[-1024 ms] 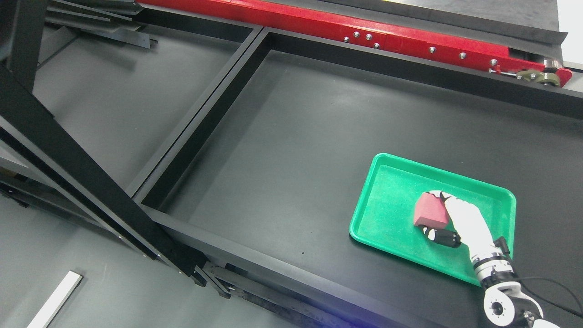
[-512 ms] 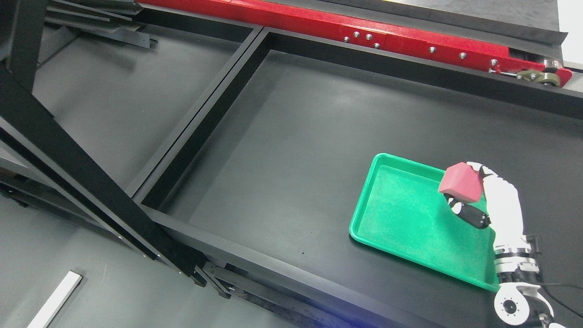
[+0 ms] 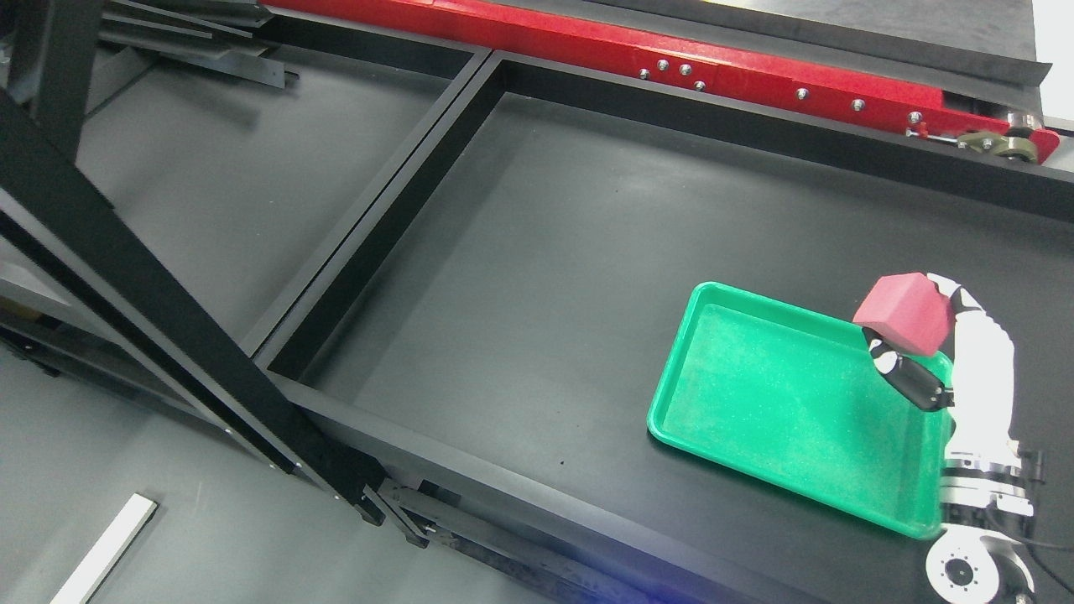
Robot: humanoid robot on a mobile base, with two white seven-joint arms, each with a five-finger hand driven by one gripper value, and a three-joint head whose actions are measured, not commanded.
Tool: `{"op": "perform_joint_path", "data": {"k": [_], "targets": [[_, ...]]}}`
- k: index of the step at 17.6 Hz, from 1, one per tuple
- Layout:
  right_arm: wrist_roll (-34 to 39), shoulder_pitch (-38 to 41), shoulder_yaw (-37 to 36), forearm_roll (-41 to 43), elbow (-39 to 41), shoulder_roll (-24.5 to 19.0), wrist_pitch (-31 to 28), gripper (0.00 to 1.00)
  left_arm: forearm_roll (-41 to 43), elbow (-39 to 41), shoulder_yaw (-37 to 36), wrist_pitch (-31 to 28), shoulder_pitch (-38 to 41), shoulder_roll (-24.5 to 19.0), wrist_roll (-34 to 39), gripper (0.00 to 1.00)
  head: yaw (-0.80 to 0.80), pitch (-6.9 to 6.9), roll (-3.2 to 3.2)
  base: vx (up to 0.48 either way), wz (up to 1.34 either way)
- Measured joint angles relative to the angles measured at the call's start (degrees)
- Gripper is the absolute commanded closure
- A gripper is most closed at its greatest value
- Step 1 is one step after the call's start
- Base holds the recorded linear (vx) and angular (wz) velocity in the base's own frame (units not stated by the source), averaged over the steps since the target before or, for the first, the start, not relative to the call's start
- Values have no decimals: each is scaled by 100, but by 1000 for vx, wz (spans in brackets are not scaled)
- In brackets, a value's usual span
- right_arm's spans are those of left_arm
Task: Pick pink block from left shelf to tray
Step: 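Lift the pink block out of the green tray with the right hand, then turn and drive toward the white table holding the pink block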
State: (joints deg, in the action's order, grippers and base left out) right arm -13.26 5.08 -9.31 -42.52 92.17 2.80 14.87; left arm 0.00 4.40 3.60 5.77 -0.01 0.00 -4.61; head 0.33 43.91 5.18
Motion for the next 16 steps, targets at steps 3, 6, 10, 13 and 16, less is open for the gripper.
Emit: {"op": "perform_joint_path", "data": {"k": [3,6,10,13,16], "targets": [[-2,24,-86,44,91,-71,3,97,0,0,0,0,0,0,0,0,0,0,0,-50,155],[-2,45,-159,75,167,-135,4,97,0,0,0,0,0,0,0,0,0,0,0,-78,296],[-3,58,-212,90,226,-185,4,97,0,0,0,0,0,0,0,0,0,0,0,-82,455],[-3,70,-239,97,257,-211,4,97,0,0,0,0,0,0,0,0,0,0,0,-99,615],[-3,83,-264,105,283,-231,4,97,0,0,0,0,0,0,0,0,0,1,0,-135,737]]}}
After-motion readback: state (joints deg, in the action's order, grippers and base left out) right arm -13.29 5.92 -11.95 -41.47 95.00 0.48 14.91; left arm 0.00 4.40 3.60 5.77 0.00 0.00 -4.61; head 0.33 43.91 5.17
